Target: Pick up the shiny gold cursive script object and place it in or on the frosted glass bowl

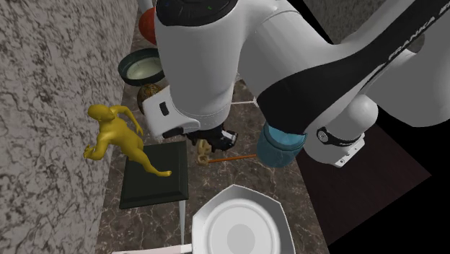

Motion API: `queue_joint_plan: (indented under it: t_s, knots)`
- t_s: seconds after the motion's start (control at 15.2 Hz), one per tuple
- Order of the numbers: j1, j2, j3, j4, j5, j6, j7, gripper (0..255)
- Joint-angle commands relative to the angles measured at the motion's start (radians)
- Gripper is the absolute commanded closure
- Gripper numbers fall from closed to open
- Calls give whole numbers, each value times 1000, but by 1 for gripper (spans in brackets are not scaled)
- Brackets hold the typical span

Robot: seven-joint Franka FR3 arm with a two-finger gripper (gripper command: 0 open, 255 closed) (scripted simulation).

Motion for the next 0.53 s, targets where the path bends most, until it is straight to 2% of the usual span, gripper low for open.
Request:
queue_joint_plan:
  t_s: [0.0,0.46]
  knots:
    - [-11,7,-19,18,-4,-7,-29,255]
    - [-72,118,-152,127,-6,24,-222,255]
